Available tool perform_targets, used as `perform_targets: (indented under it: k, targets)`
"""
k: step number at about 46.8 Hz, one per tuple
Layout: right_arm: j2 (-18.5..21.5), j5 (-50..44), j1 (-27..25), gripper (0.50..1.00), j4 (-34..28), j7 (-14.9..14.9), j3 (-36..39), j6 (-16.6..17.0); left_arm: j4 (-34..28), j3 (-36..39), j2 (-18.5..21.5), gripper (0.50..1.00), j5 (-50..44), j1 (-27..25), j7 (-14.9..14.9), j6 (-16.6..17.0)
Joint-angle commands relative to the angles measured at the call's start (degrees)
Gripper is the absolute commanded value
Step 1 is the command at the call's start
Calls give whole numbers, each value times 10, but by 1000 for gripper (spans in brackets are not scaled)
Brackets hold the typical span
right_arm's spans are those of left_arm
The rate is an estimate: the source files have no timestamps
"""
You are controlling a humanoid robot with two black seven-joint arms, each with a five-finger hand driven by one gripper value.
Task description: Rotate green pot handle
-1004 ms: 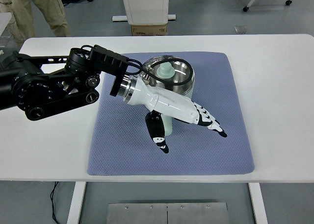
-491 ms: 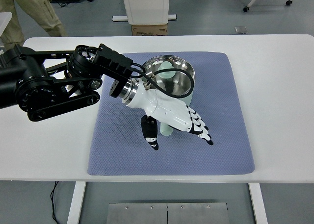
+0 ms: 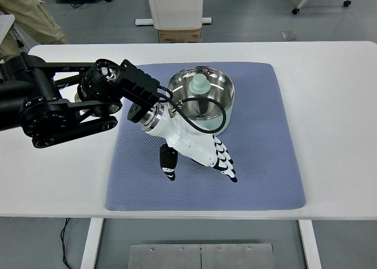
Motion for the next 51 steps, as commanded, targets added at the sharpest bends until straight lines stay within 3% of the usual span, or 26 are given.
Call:
perform_targets:
  k: [1, 37, 51]
  targets:
    - [0, 0, 0, 1000, 0, 0, -2, 0, 1, 0, 0, 1000, 17, -4, 0, 0]
    - [0, 0, 0, 1000, 0, 0, 0, 0, 2, 0, -9, 1000, 99, -28, 0, -47]
    - [0, 0, 0, 1000, 0, 0, 0, 0, -1, 0, -26, 1000, 100, -42, 0, -84]
